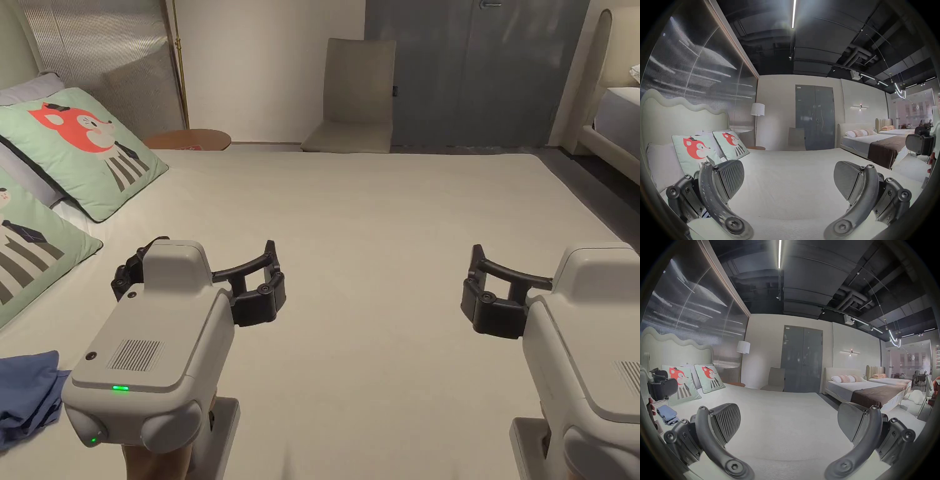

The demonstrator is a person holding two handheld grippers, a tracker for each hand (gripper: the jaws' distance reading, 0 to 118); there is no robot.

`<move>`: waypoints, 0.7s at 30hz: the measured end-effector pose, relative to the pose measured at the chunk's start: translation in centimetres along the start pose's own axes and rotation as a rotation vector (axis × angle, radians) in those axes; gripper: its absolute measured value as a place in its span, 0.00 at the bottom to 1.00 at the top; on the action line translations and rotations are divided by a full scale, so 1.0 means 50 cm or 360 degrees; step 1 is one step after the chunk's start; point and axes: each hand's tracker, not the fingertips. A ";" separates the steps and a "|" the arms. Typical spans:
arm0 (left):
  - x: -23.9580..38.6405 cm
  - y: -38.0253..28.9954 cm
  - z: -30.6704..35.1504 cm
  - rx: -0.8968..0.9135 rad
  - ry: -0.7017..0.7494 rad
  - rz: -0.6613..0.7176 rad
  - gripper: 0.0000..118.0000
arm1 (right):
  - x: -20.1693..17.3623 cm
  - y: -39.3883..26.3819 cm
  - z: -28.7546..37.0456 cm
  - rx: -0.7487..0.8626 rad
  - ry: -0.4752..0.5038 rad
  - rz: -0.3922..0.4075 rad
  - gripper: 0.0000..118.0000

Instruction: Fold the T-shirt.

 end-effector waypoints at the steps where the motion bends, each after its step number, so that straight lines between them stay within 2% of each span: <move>1: 0.000 0.000 0.000 0.0001 -0.0001 0.0000 0.94 | 0.000 0.000 0.000 0.0000 0.0000 -0.0001 0.99; 21: 0.002 0.003 0.007 0.0002 -0.0014 -0.0004 0.94 | 0.001 -0.006 -0.002 0.0016 -0.0014 -0.0016 0.99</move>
